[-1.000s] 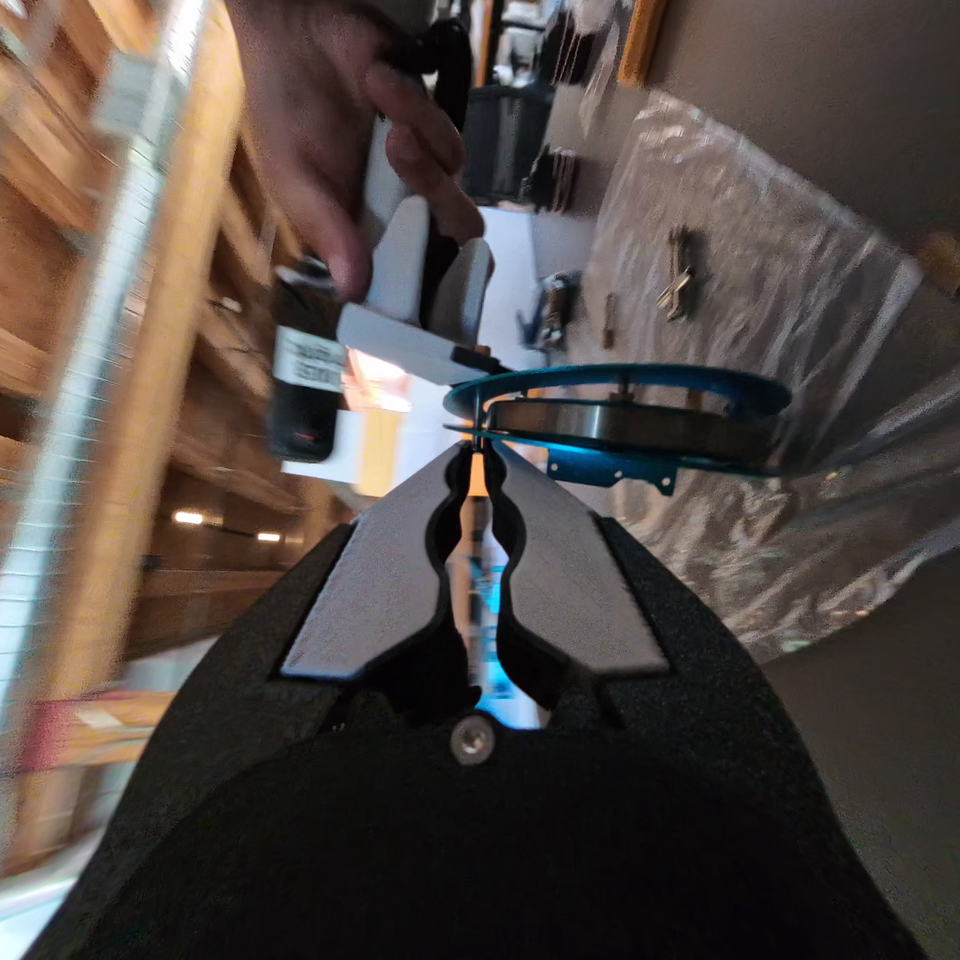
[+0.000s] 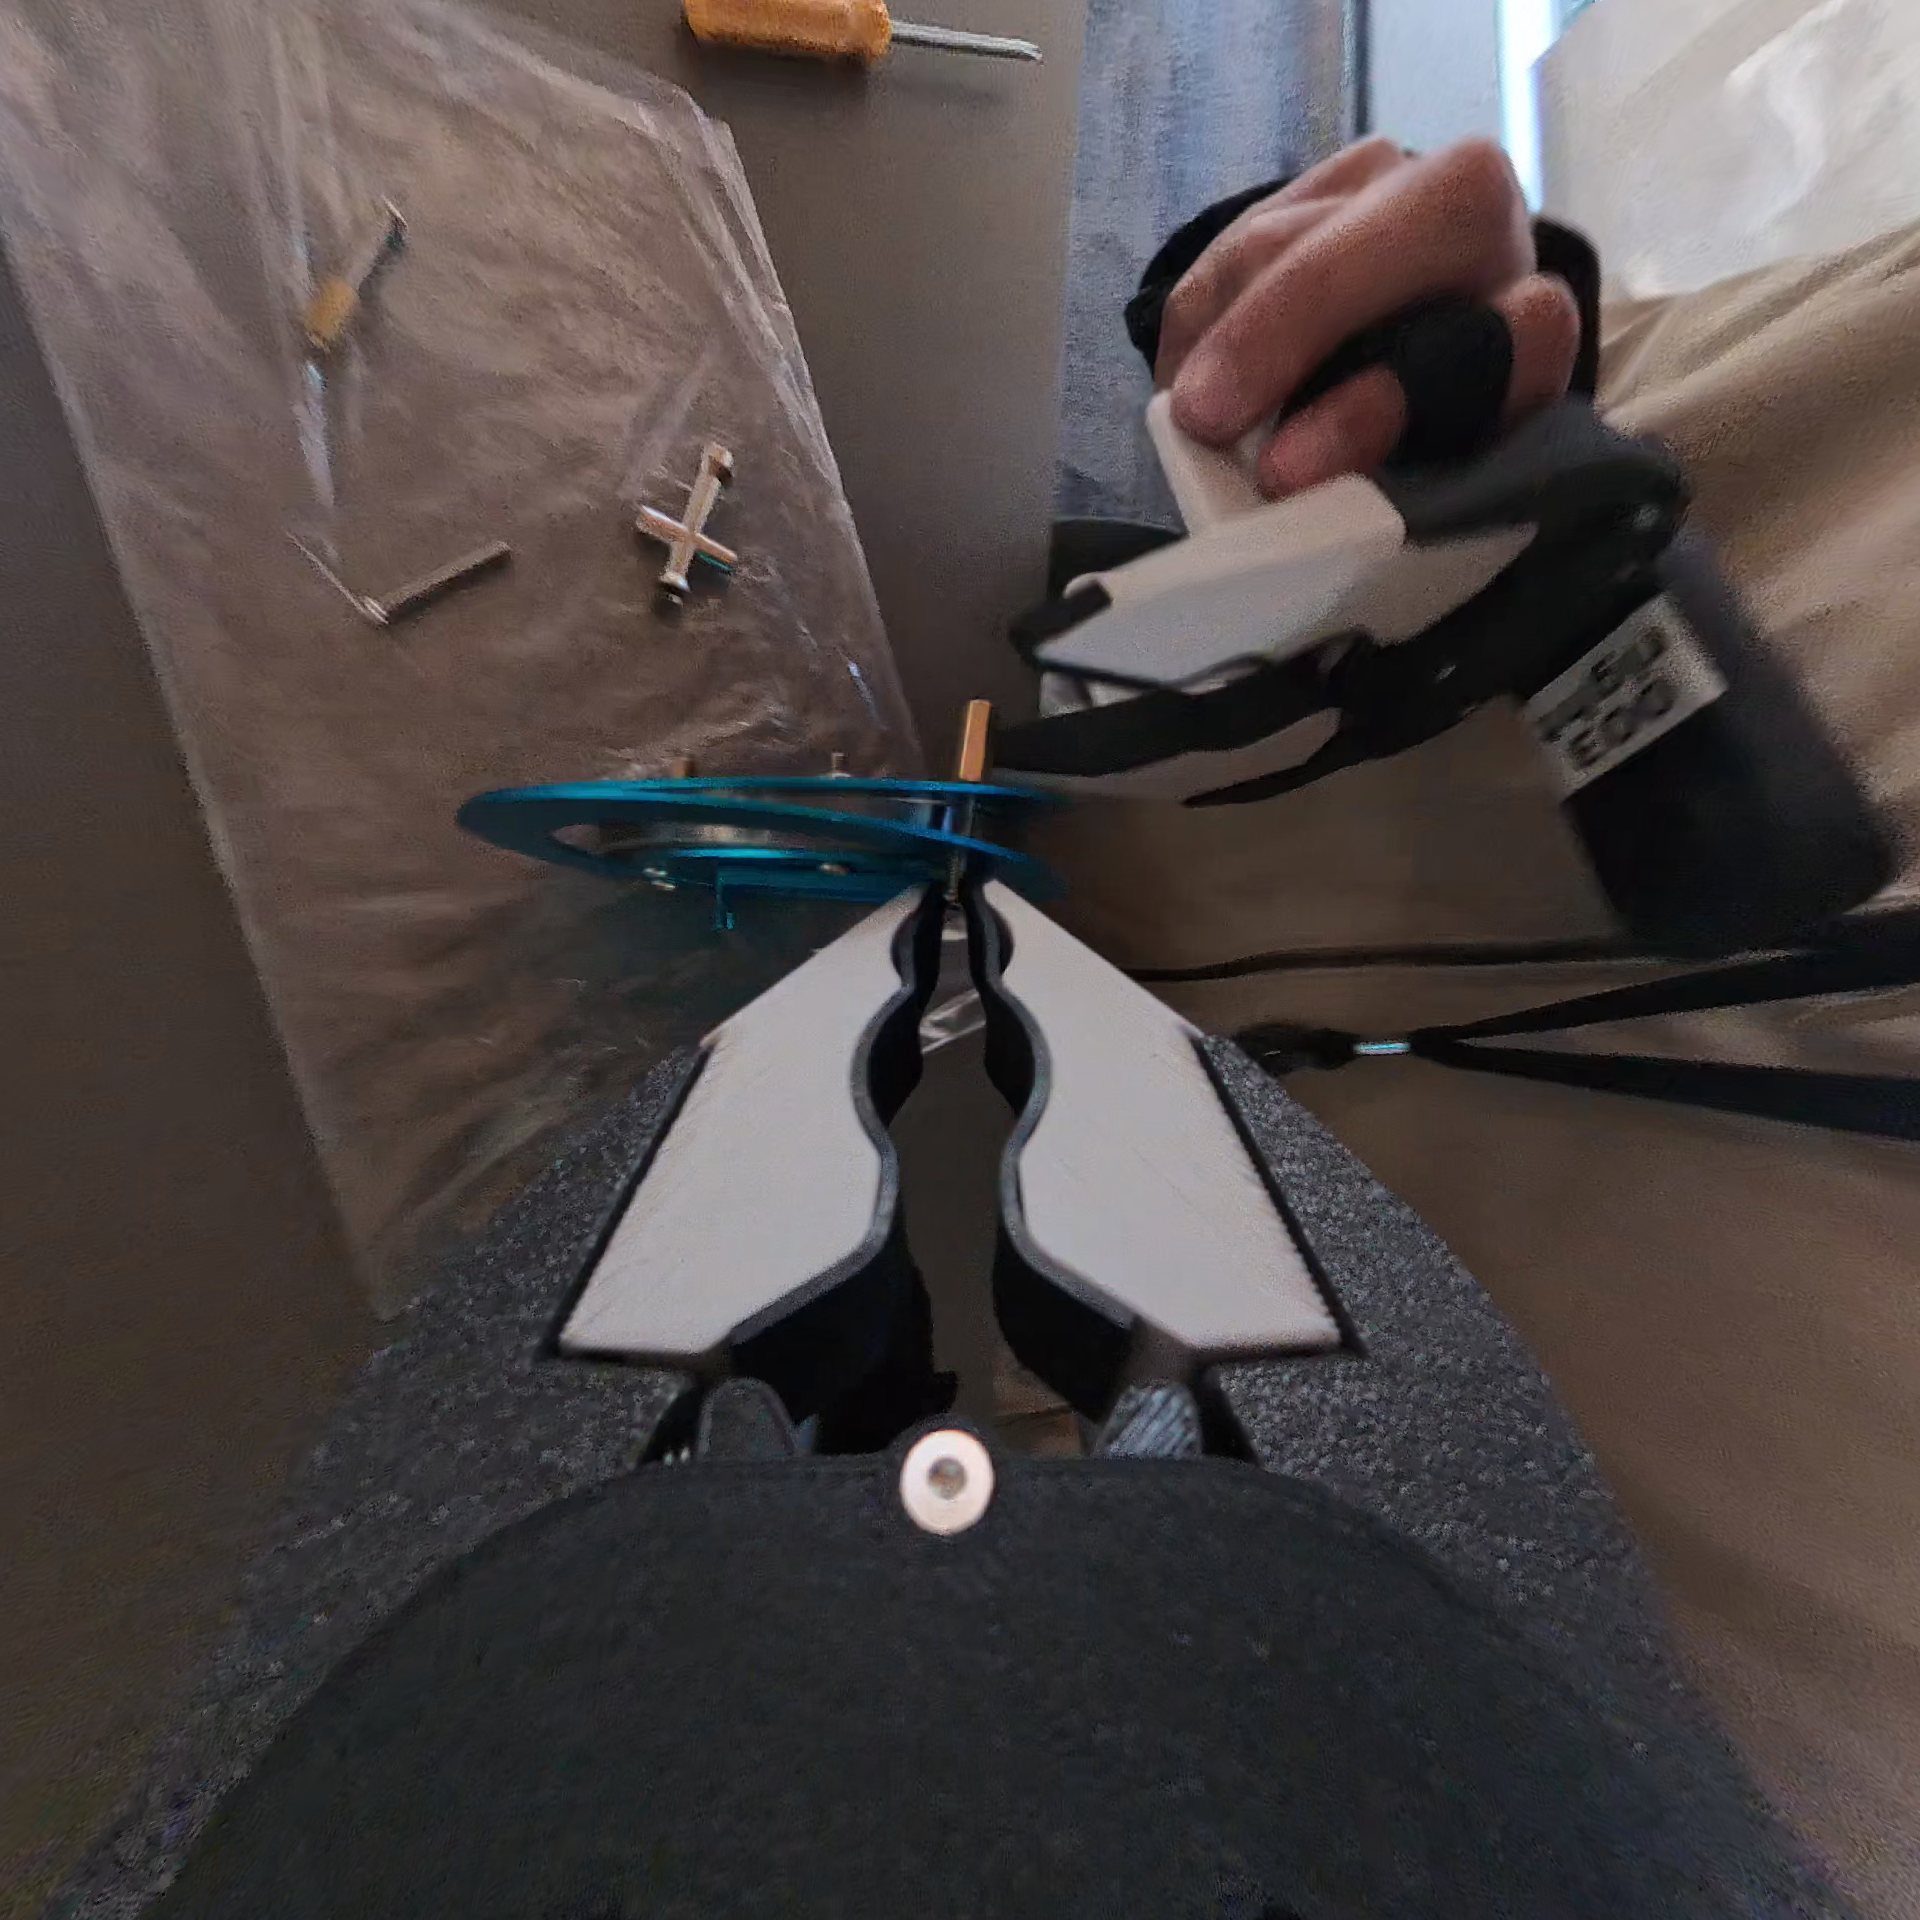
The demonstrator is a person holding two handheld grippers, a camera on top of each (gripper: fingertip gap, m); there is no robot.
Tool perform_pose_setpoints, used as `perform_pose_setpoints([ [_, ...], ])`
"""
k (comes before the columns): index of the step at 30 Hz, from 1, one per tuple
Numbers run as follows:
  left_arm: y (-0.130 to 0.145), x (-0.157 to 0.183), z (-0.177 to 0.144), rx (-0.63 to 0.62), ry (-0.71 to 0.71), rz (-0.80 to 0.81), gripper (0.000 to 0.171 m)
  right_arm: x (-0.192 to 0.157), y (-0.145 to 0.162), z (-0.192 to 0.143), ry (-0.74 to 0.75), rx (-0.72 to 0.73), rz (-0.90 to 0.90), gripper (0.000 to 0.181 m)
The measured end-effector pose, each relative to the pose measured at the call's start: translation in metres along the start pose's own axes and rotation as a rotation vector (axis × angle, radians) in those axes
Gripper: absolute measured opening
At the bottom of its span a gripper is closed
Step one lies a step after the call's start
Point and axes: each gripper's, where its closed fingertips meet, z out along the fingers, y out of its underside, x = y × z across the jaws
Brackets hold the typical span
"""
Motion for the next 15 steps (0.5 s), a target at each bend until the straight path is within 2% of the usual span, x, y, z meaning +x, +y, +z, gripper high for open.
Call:
perform_pose_setpoints([
  [5,-0.001,0.004,0.001,-0.03,0.133,-0.166,0.003,-0.004,0.001,0.012,0.005,0.012,-0.212,0.011],
  [10,0.0,0.007,0.002,-0.069,0.173,-0.219,0.003,-0.005,0.0,0.014,0.033,0.068,-0.353,0.004],
  [12,-0.004,0.003,0.001,-0.051,0.166,-0.243,0.002,-0.003,0.003,0.018,0.028,0.05,-0.339,0.004],
  [13,-0.006,0.002,0.001,-0.043,0.15,-0.228,0.002,-0.002,0.005,0.019,0.002,0.034,-0.31,0.004],
  [15,-0.009,-0.003,0.002,-0.026,0.028,-0.052,0.002,-0.002,0.01,0.022,-0.084,0.012,-0.232,0.004],
])
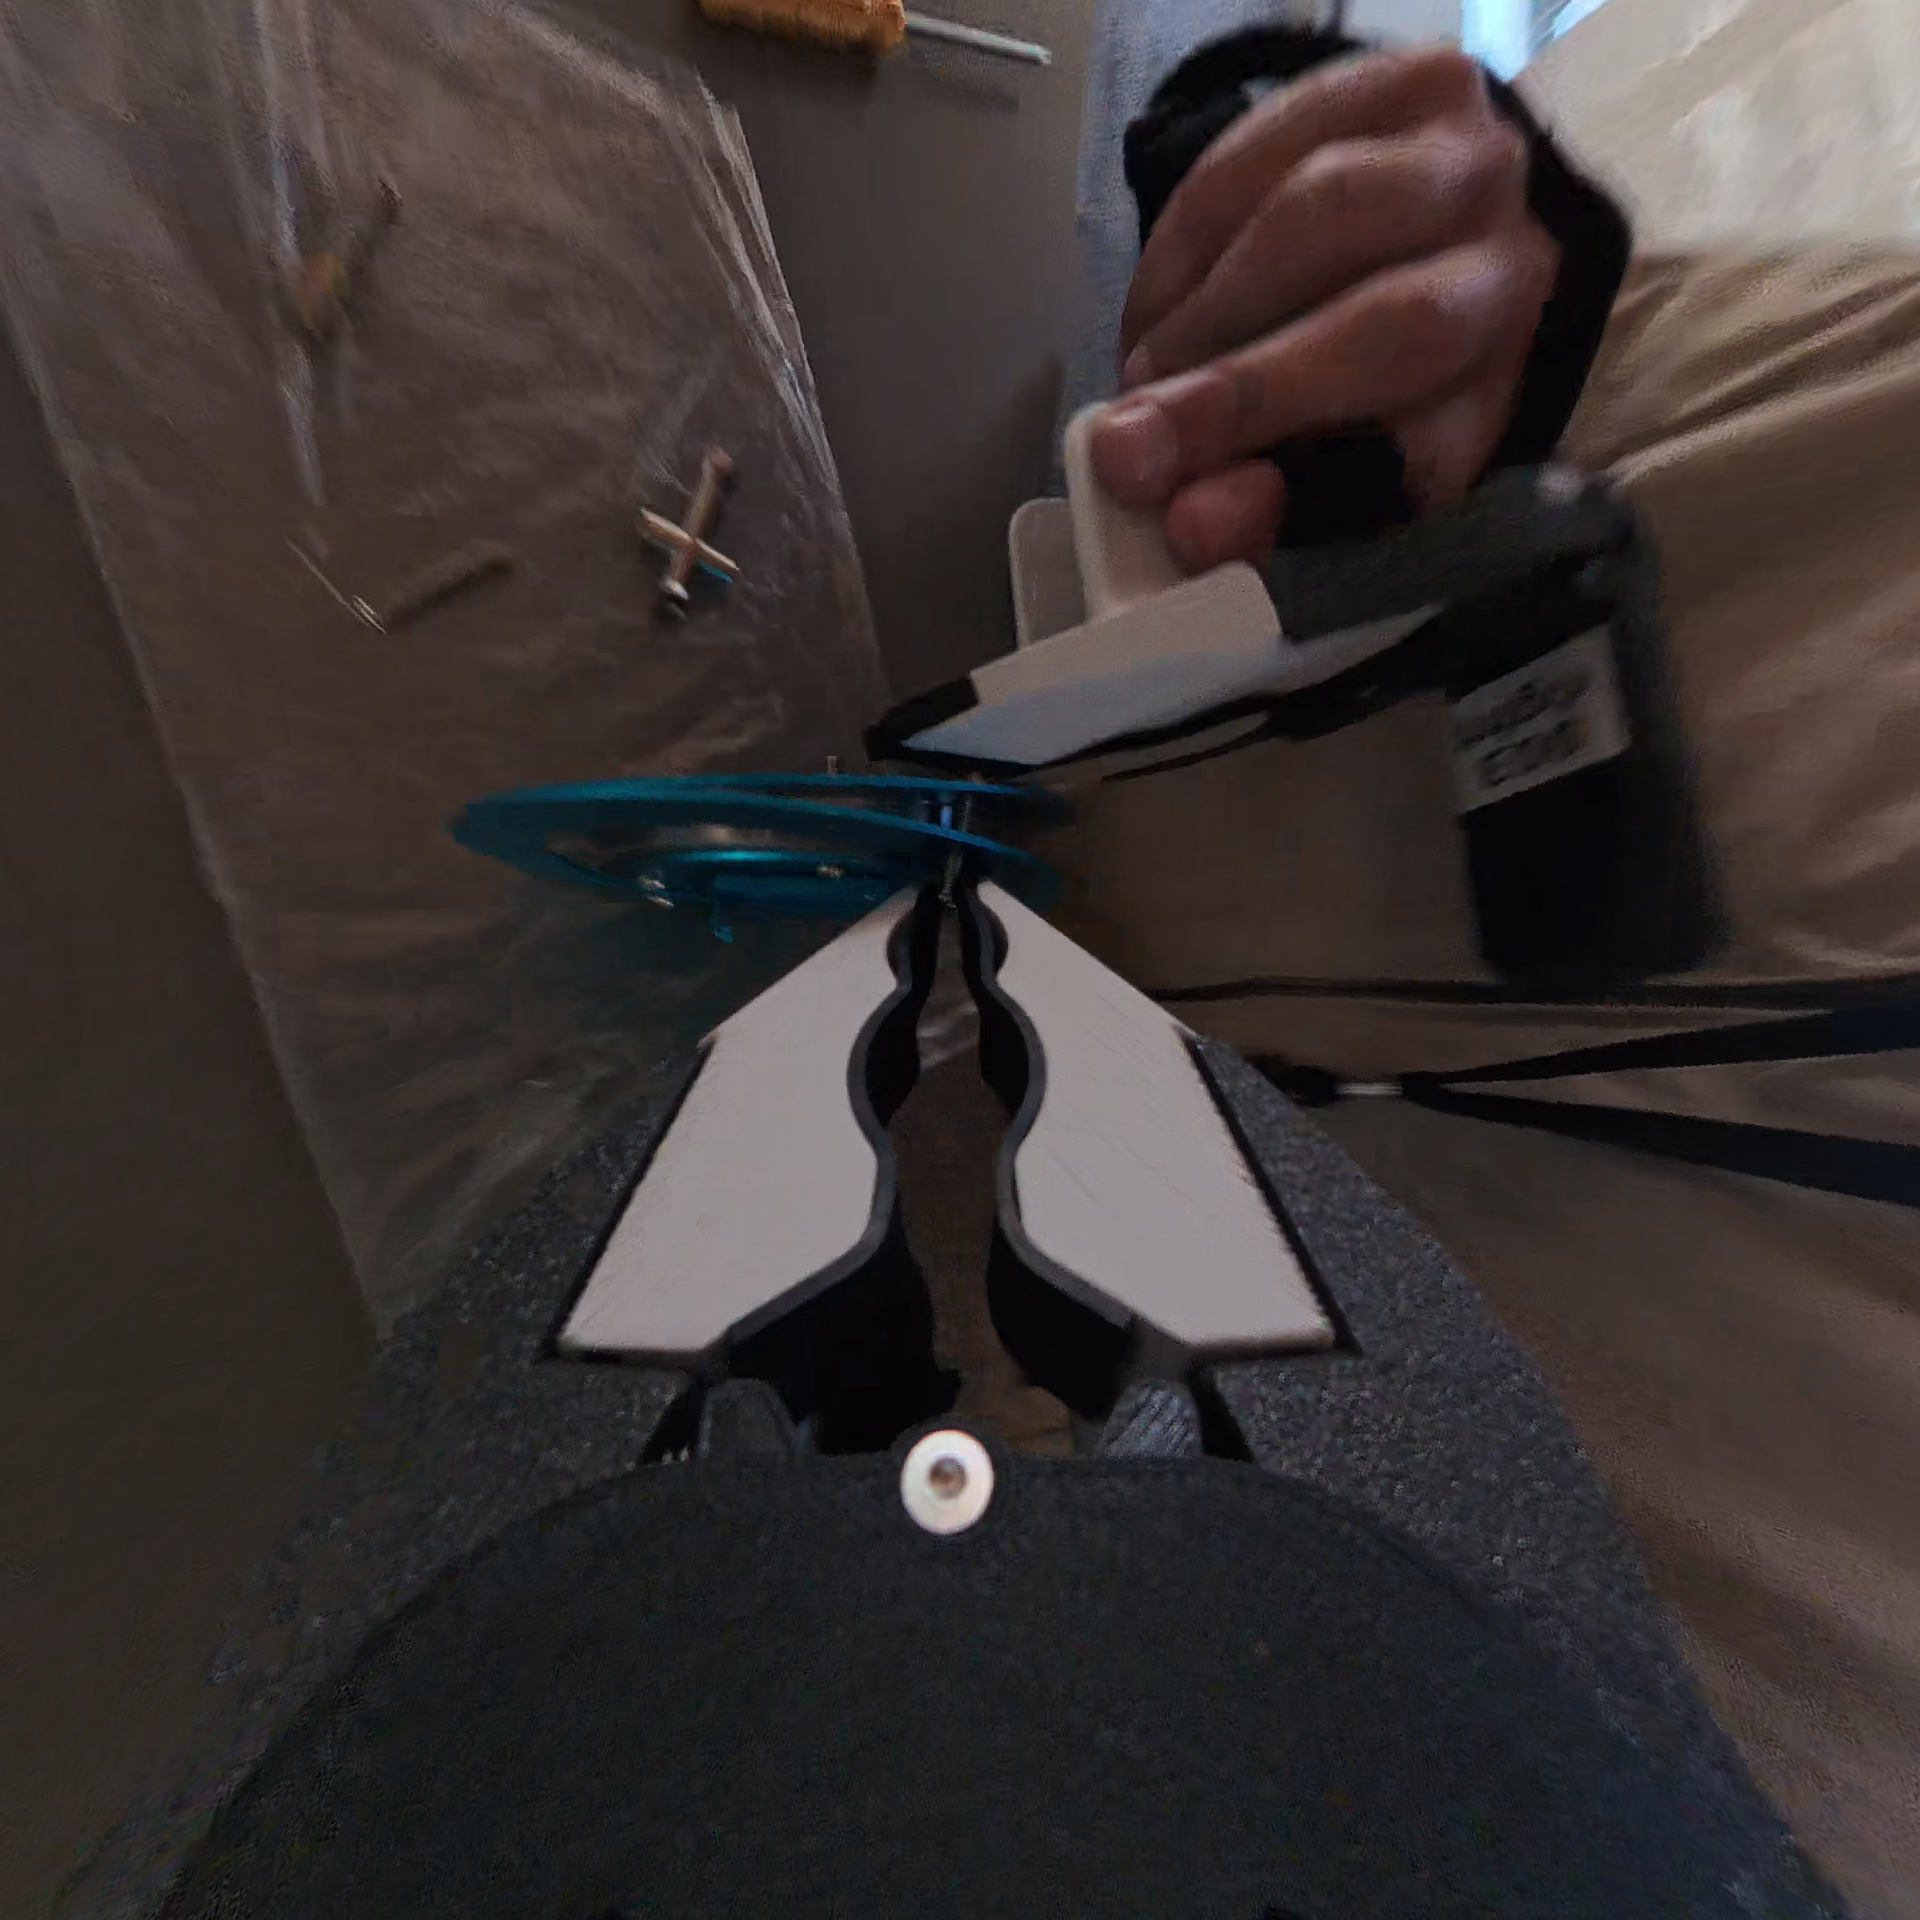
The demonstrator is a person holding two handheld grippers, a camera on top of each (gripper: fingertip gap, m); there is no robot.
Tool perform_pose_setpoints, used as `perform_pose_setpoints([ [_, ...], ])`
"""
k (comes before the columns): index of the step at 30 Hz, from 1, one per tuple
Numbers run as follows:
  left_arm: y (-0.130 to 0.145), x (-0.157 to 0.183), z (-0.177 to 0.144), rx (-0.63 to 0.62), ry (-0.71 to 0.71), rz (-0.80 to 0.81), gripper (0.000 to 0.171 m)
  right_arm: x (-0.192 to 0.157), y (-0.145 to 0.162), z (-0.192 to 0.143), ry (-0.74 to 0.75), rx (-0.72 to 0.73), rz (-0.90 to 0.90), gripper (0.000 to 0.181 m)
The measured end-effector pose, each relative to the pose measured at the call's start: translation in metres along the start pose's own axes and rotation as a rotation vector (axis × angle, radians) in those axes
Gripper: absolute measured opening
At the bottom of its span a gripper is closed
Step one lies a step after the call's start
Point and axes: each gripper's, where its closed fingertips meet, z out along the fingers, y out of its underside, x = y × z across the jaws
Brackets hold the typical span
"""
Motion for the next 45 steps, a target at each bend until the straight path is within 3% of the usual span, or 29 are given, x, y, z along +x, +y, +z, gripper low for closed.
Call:
perform_pose_setpoints([
  [3,-0.004,-0.009,-0.001,-0.019,-0.262,0.315,0.002,-0.001,0.004,0.003,-0.096,-0.015,0.068,0.003],
  [13,-0.019,-0.017,-0.002,-0.049,-1.116,1.276,0.001,-0.017,0.006,-0.012,-0.842,-0.018,0.559,0.003],
  [19,-0.028,-0.009,0.004,-0.007,-1.517,1.664,0.0,-0.024,0.006,-0.035,-1.51,-0.201,0.961,0.003],
  [23,-0.028,-0.007,0.005,0.05,-1.566,1.669,0.0,-0.02,-0.003,-0.049,-2.056,-0.288,1.343,0.003],
  [25,-0.028,-0.007,0.005,0.065,-1.572,1.66,0.0,-0.018,-0.003,-0.051,-2.169,-0.297,1.383,0.003],
  [30,-0.028,-0.012,0.0,0.07,-1.512,1.576,0.002,-0.018,-0.002,-0.045,-2.069,-0.268,1.29,0.004],
  [33,-0.027,-0.017,-0.001,0.105,-1.257,1.321,0.003,-0.021,0.0,-0.042,-1.842,-0.186,1.118,0.006],
  [36,-0.02,-0.022,-0.005,0.086,-0.979,1.041,0.002,-0.021,0.015,-0.024,-1.461,-0.128,0.933,0.025],
  [41,0.0,-0.018,-0.005,-0.008,-0.522,0.58,0.003,-0.007,0.015,-0.011,-0.826,0.038,0.691,0.029],
  [45,0.013,-0.005,-0.002,-0.089,-0.18,0.213,0.003,-0.007,0.009,-0.011,-0.412,0.012,0.531,0.041],
])
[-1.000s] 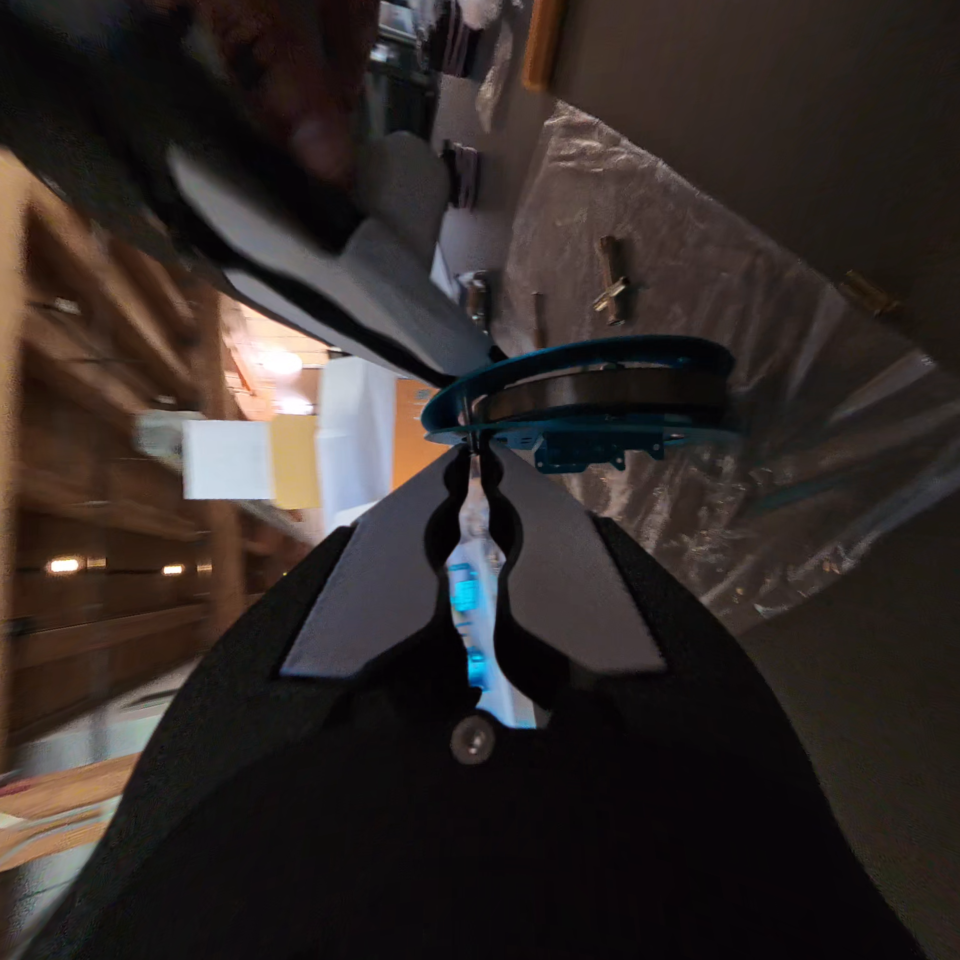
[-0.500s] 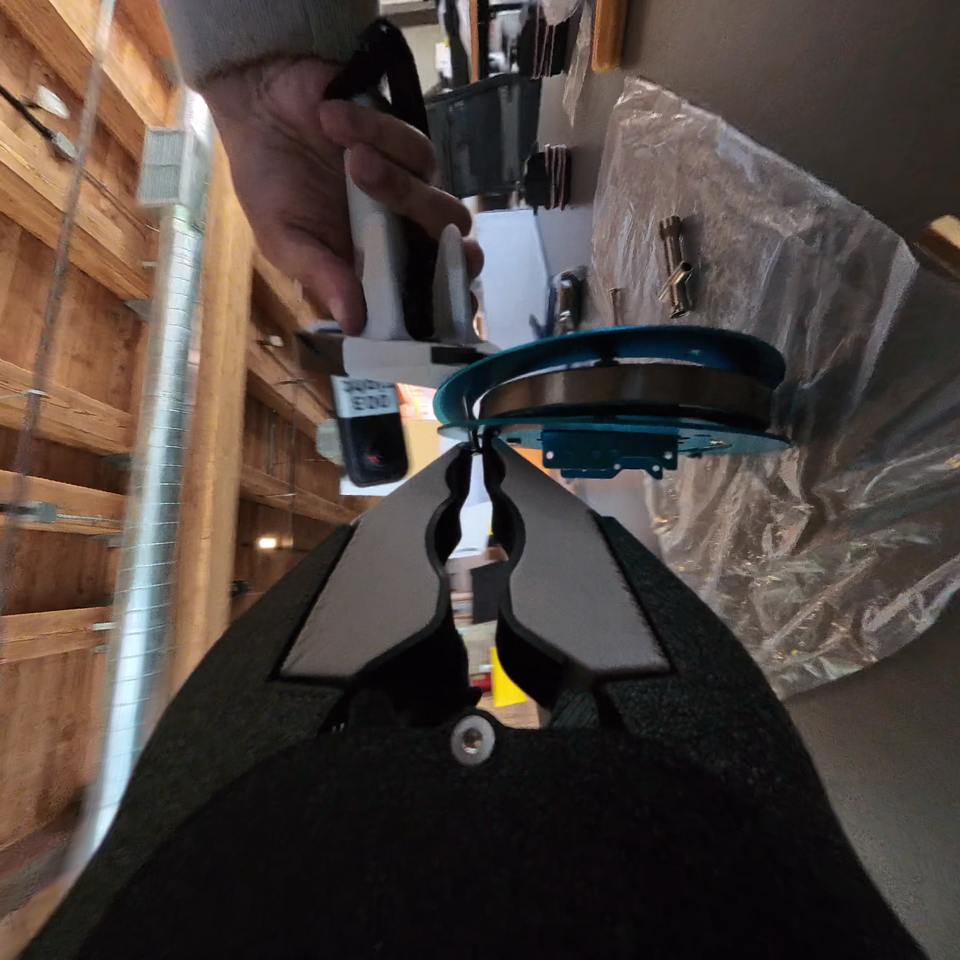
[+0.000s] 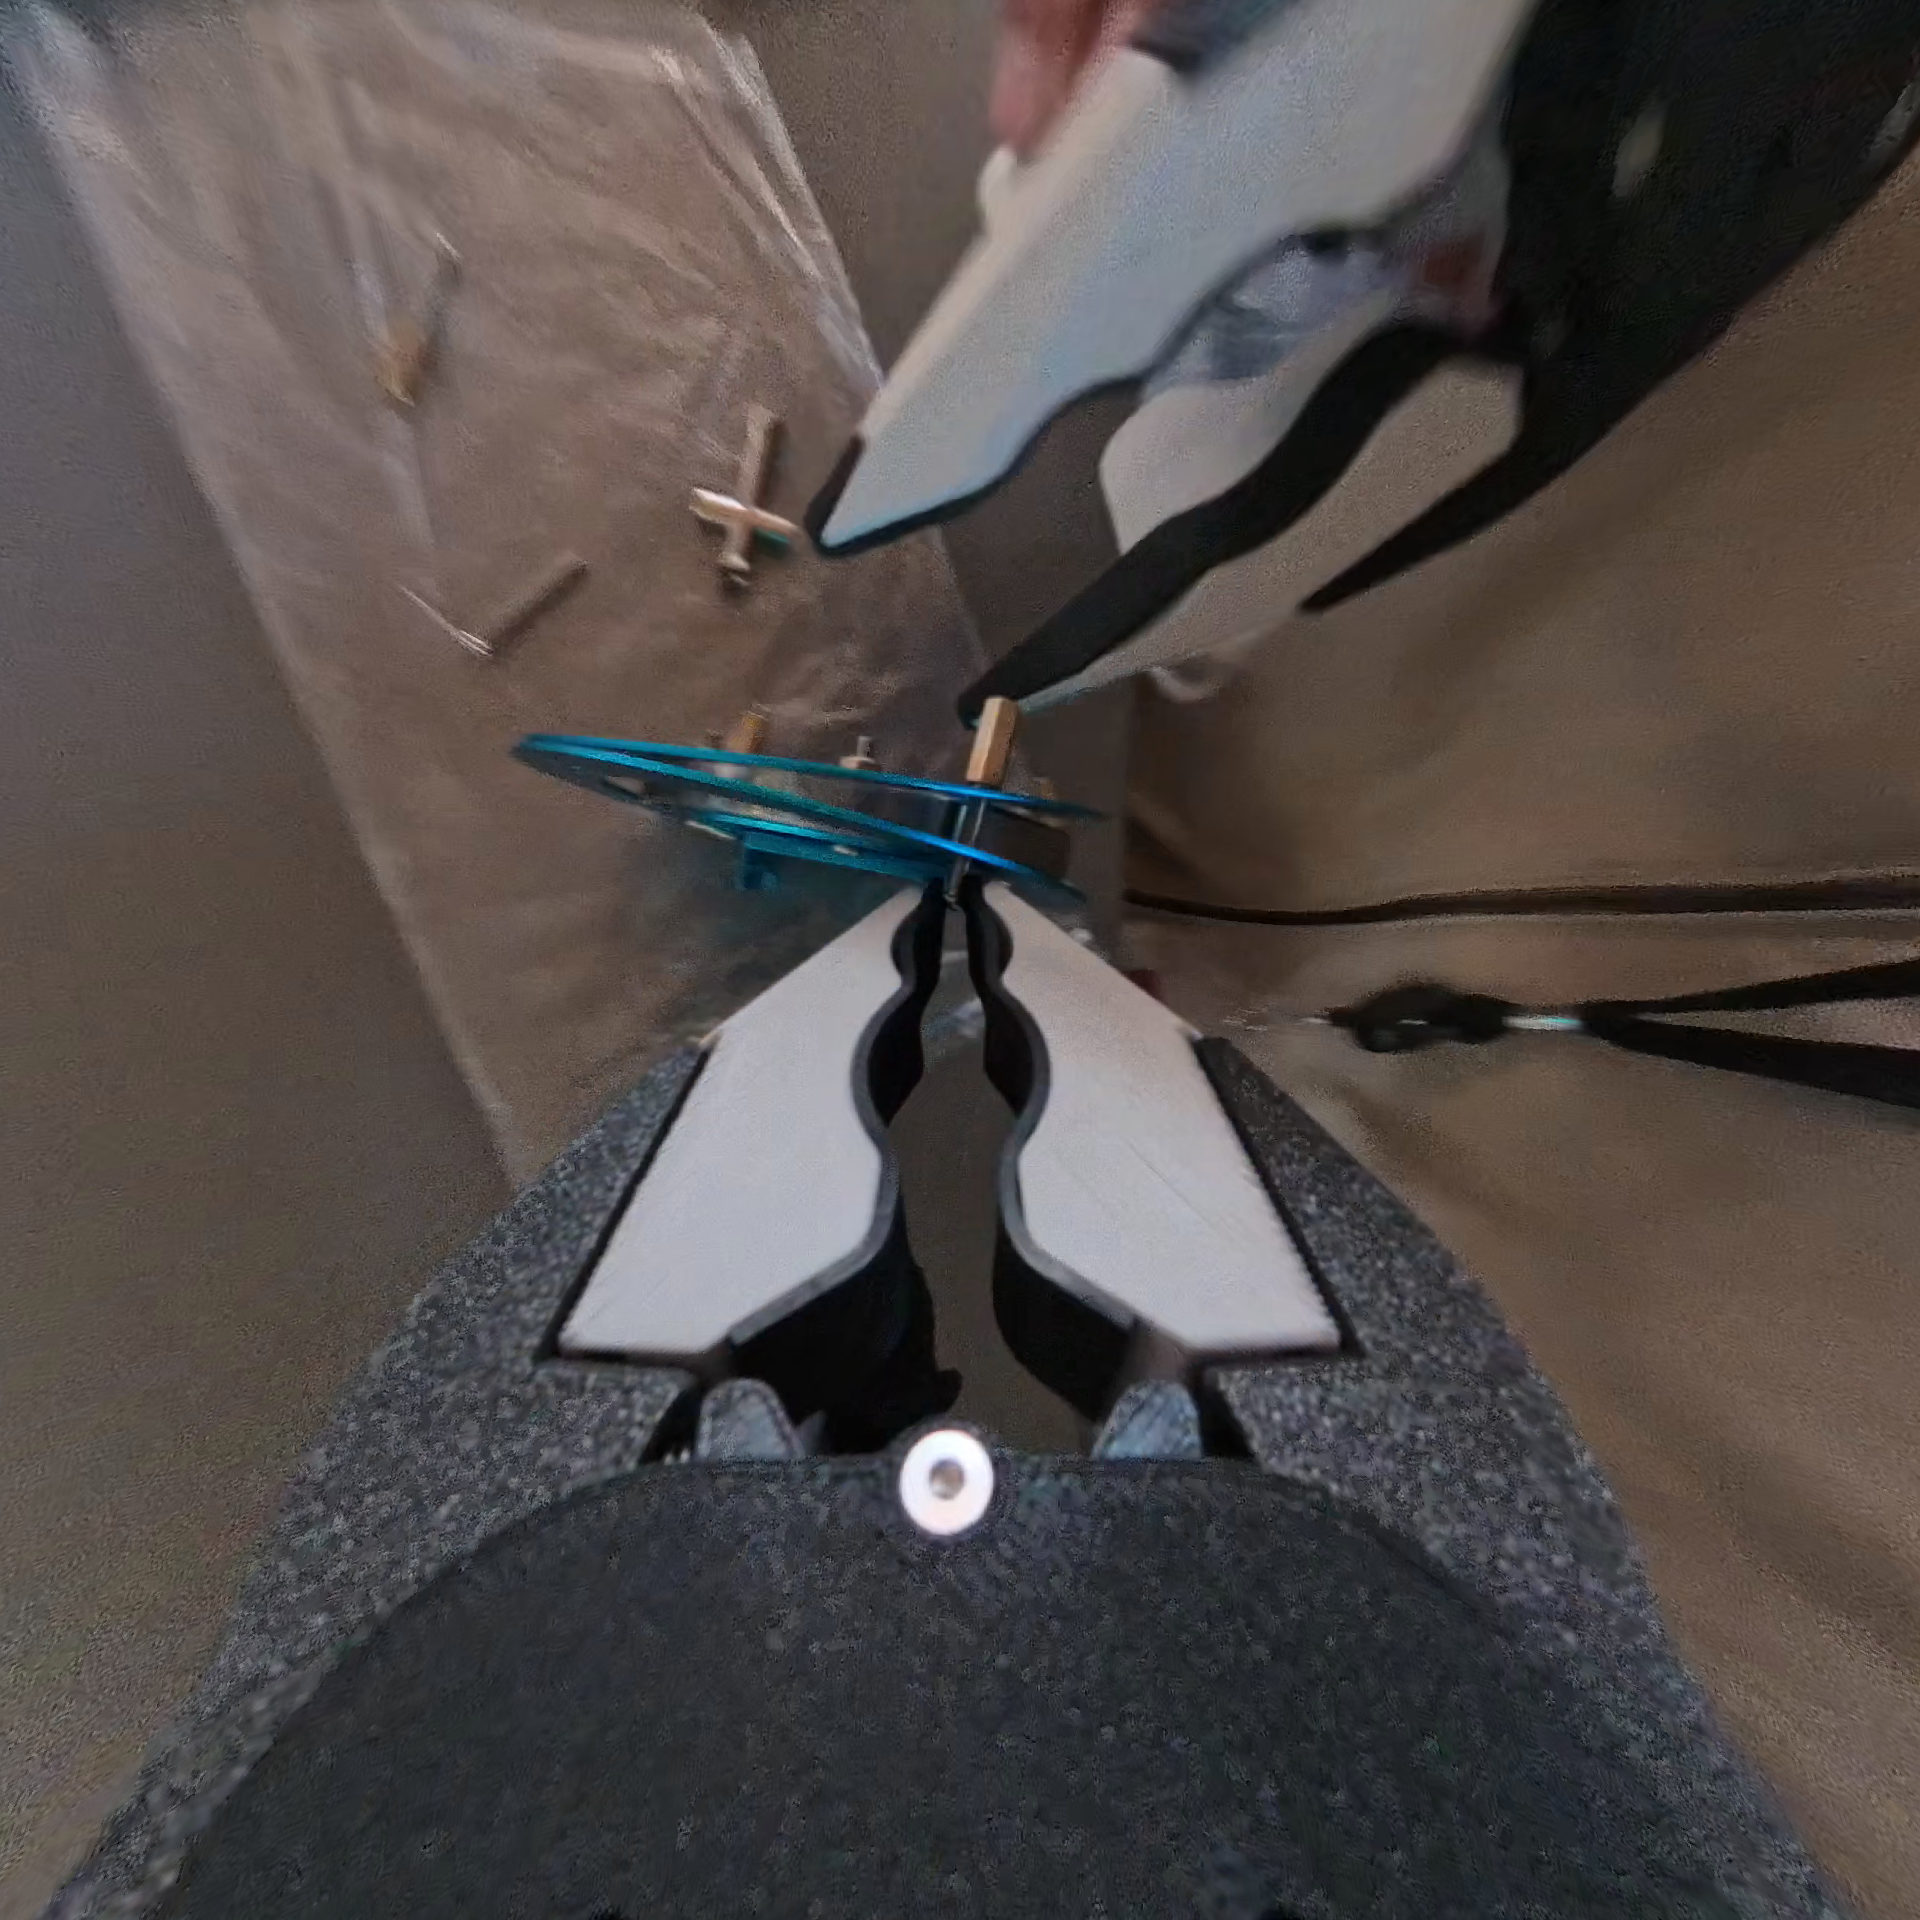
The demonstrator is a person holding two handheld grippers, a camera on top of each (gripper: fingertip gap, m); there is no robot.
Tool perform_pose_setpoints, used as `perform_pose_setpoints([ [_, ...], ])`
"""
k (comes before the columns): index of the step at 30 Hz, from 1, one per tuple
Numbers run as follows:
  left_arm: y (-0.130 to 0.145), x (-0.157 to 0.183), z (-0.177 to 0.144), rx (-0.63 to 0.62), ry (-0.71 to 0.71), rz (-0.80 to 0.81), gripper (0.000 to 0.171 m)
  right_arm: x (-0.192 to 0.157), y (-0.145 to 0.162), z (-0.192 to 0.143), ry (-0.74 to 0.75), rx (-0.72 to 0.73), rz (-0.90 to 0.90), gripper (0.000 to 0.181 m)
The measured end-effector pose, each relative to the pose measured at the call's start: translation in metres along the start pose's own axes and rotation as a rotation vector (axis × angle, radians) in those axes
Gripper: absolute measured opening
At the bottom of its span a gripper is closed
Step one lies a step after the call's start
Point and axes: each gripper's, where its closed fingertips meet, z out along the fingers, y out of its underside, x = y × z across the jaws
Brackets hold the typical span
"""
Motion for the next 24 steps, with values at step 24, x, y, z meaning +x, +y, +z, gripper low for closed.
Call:
perform_pose_setpoints([
  [24,-0.001,0.023,-0.001,-0.096,0.661,-0.514,0.003,-0.011,-0.027,-0.003,0.847,0.11,-0.87,0.004],
])
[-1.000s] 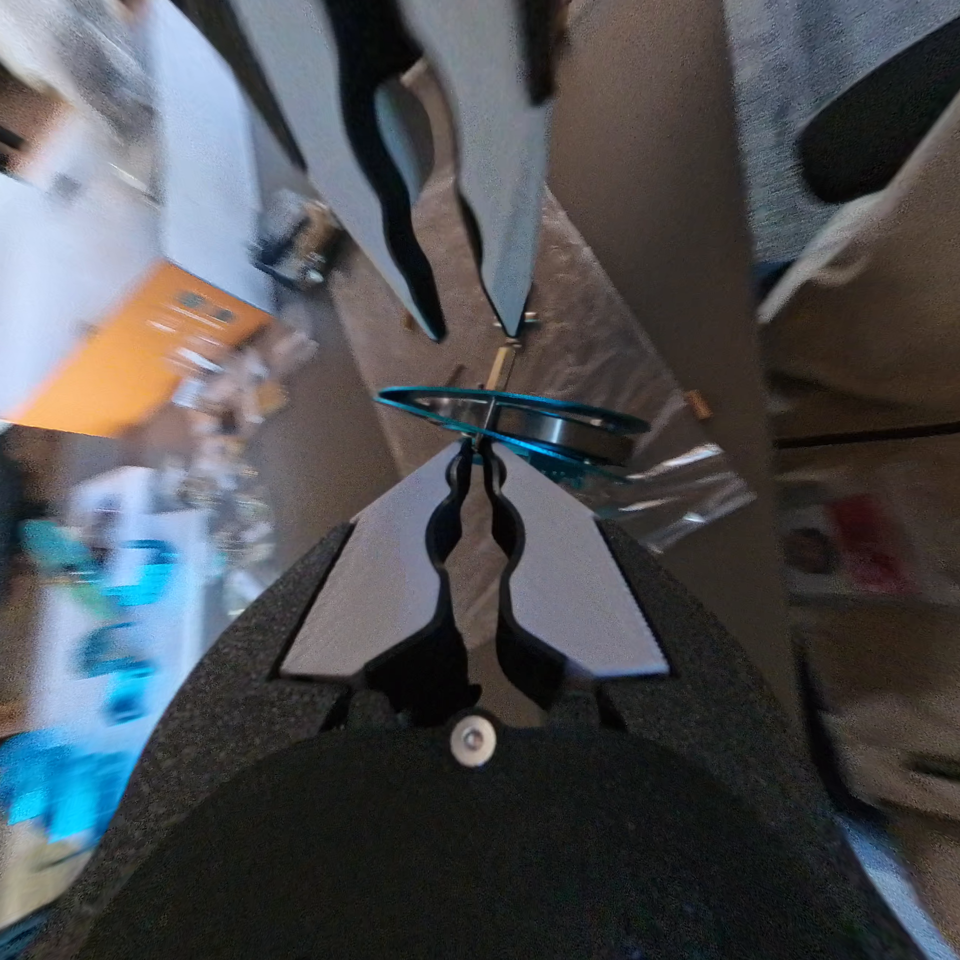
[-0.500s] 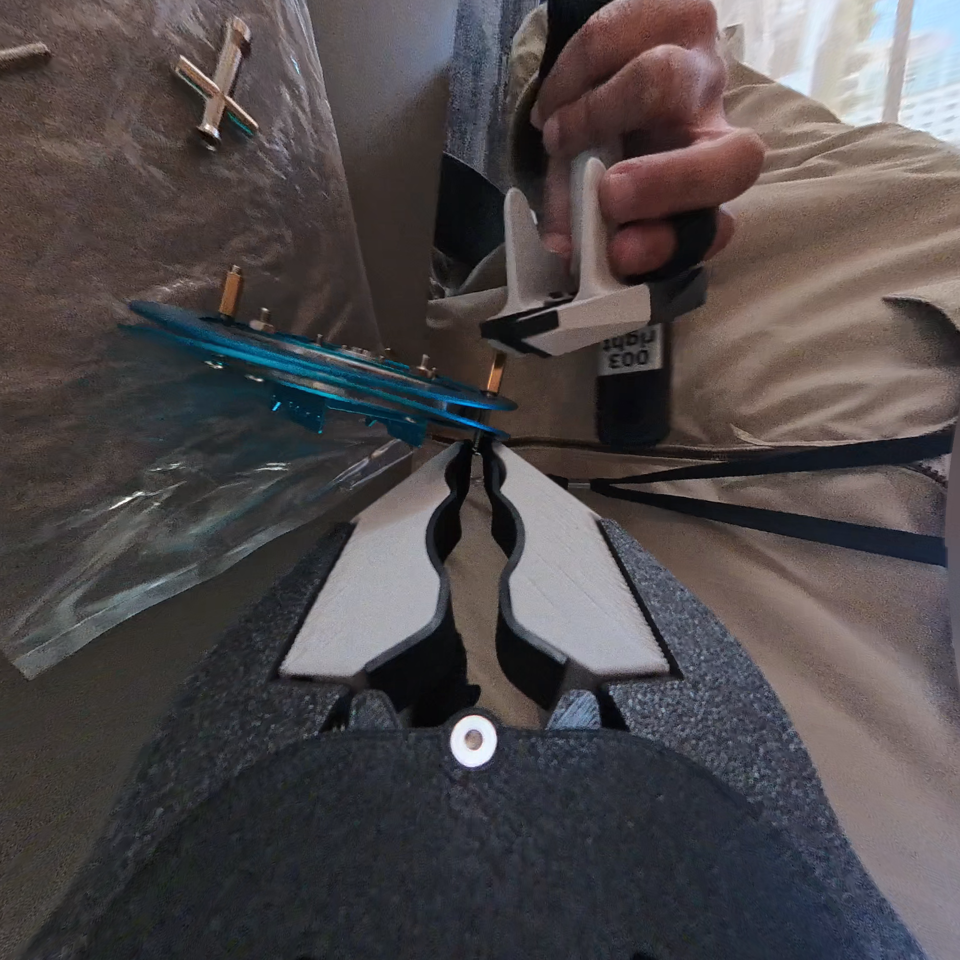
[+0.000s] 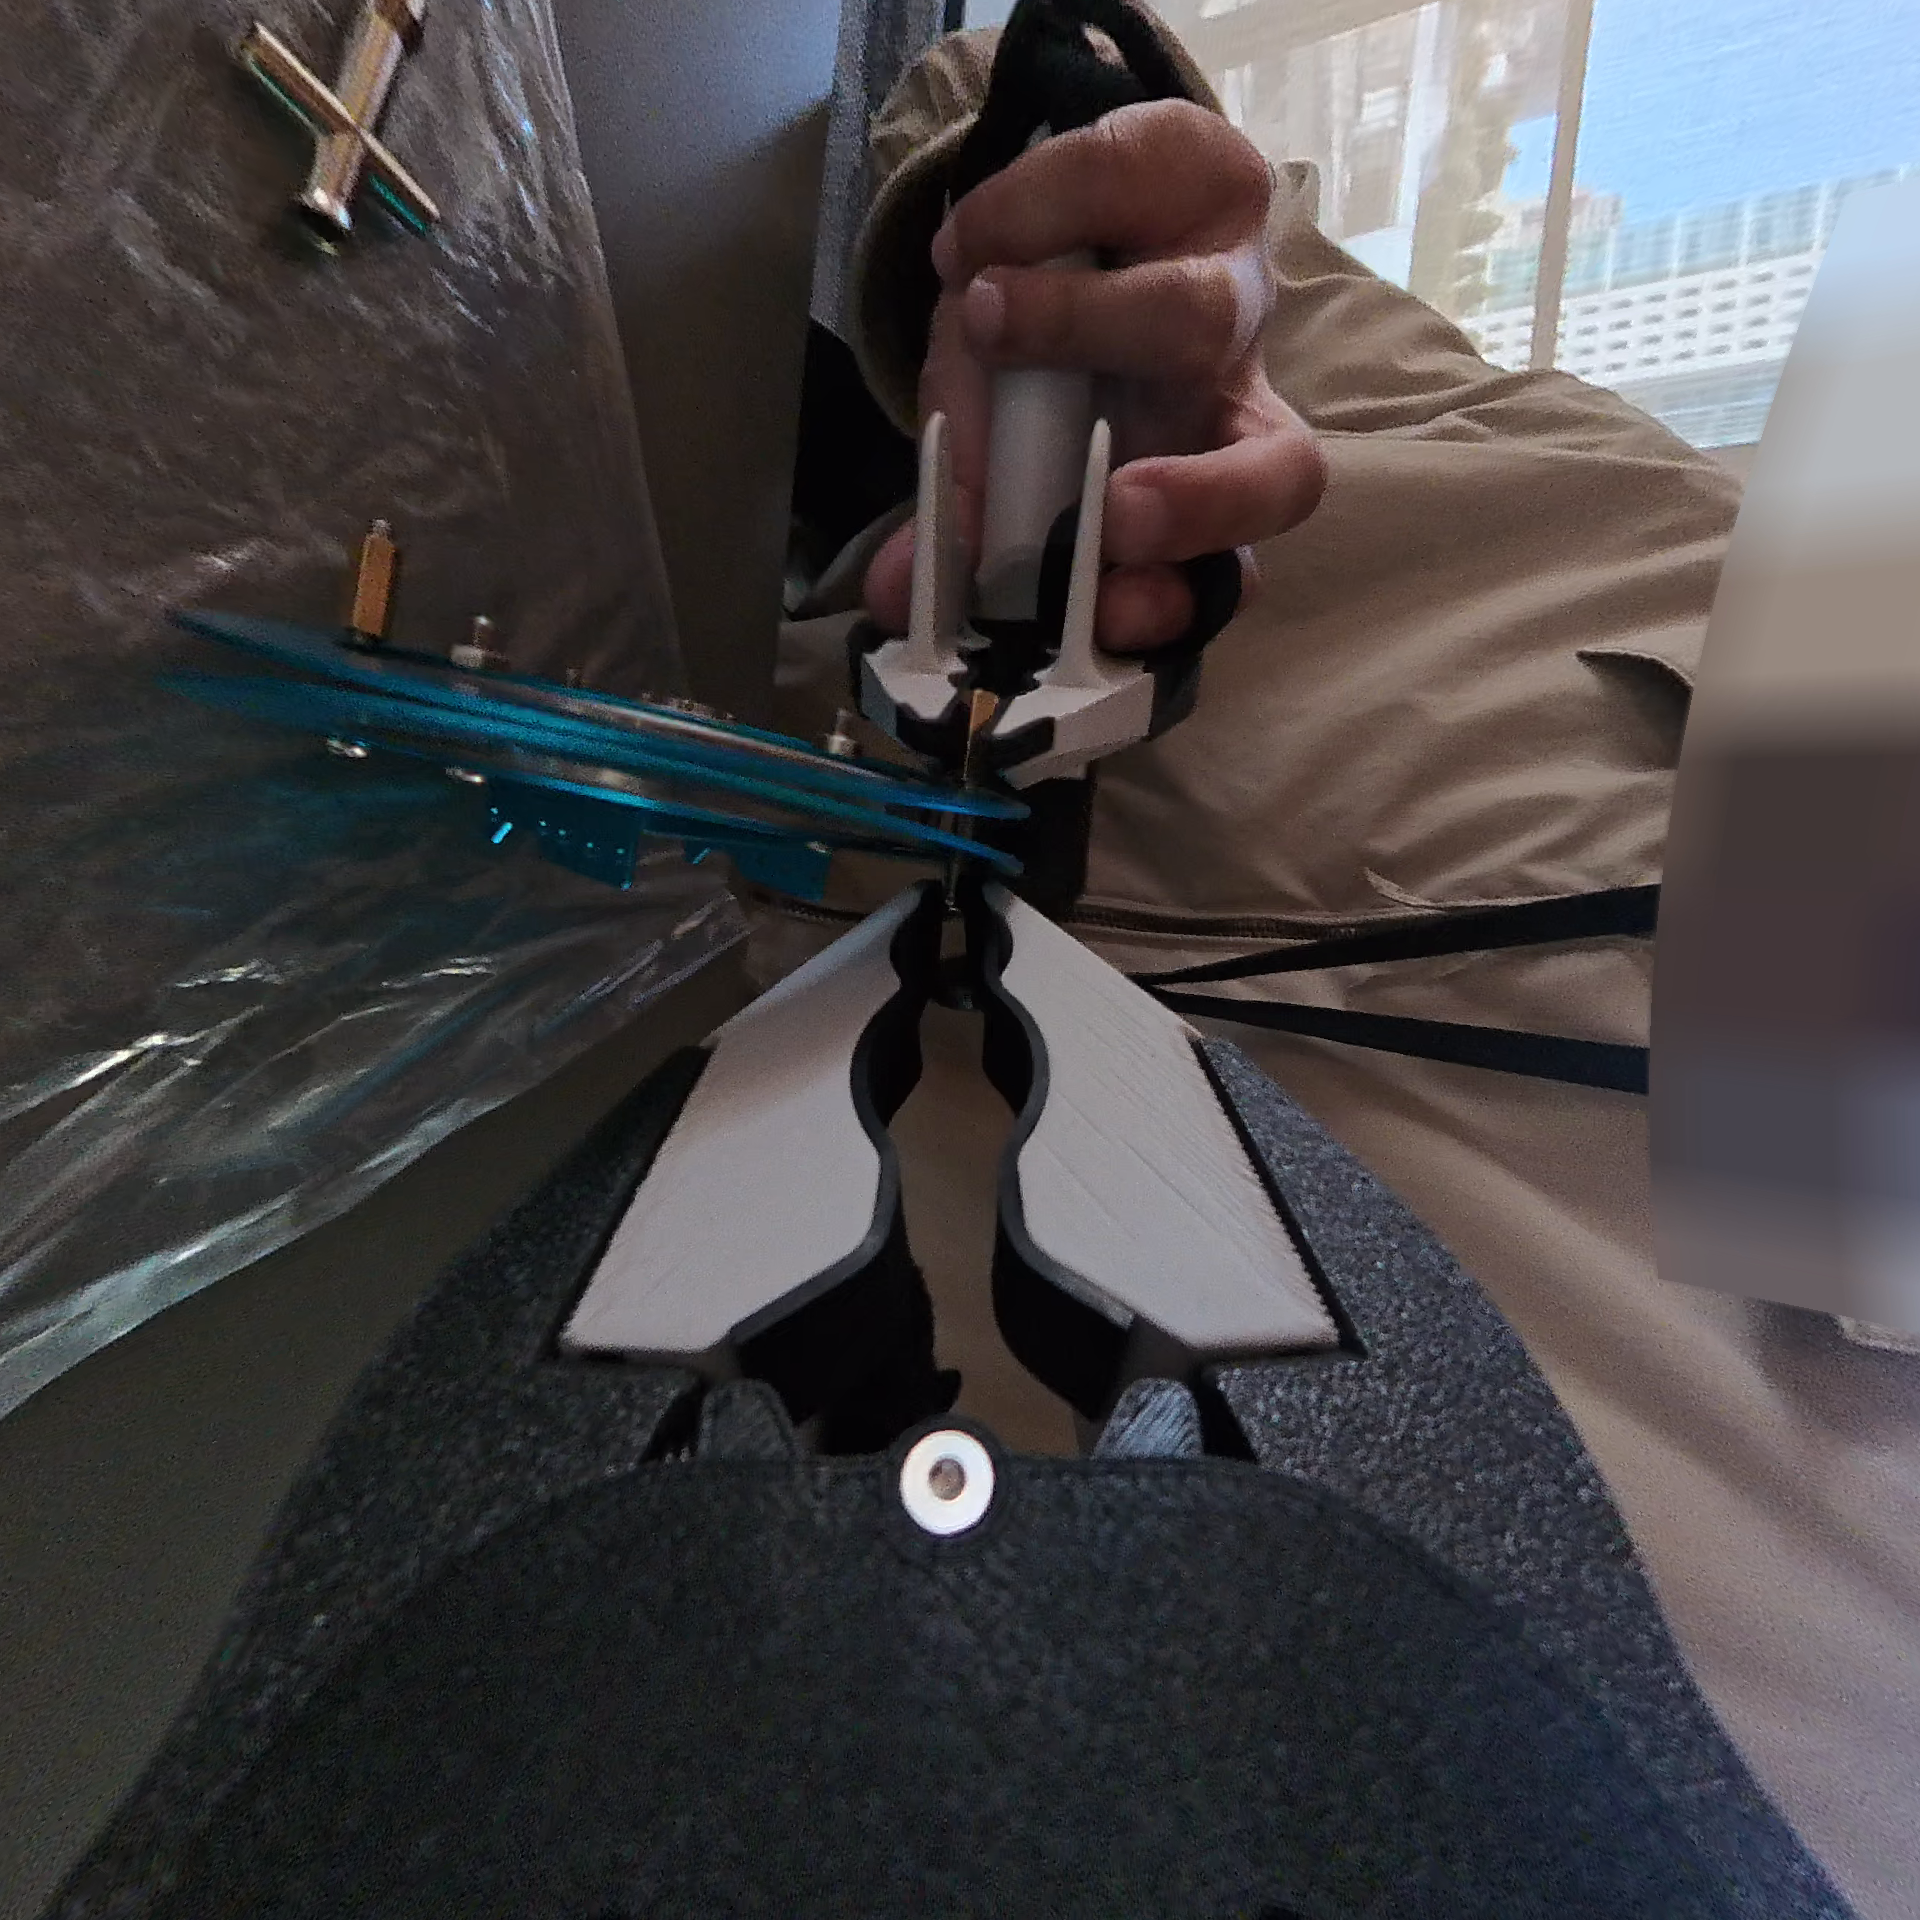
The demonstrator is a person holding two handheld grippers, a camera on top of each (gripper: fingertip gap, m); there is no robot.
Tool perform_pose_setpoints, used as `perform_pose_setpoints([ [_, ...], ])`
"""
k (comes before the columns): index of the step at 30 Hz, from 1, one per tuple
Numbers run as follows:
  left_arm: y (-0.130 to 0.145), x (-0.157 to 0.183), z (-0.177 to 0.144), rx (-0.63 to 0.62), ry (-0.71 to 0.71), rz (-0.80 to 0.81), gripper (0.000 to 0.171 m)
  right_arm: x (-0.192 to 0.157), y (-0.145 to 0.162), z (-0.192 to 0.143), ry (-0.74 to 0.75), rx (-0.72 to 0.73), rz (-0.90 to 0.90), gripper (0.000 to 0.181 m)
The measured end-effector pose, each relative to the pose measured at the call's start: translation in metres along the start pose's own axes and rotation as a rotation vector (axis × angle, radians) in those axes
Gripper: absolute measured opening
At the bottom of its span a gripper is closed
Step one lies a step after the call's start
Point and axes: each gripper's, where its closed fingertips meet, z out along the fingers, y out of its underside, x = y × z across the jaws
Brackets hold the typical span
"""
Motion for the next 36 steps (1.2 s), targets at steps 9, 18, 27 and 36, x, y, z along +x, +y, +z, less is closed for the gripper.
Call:
perform_pose_setpoints([
  [9,-0.015,-0.005,-0.01,0.049,-0.192,0.137,0.002,-0.004,0.013,0.008,-0.202,-0.066,0.135,0.004],
  [18,-0.021,-0.009,-0.015,0.08,-0.297,0.289,0.002,-0.007,0.016,0.012,-0.311,-0.062,0.205,0.004],
  [27,-0.04,-0.021,-0.023,0.043,-1.162,1.032,0.002,-0.022,0.021,0.003,-1.199,-0.082,0.69,0.003],
  [36,-0.052,-0.022,-0.037,0.187,-1.816,1.451,0.001,-0.019,0.019,-0.006,-2.037,-0.103,1.043,0.004],
])
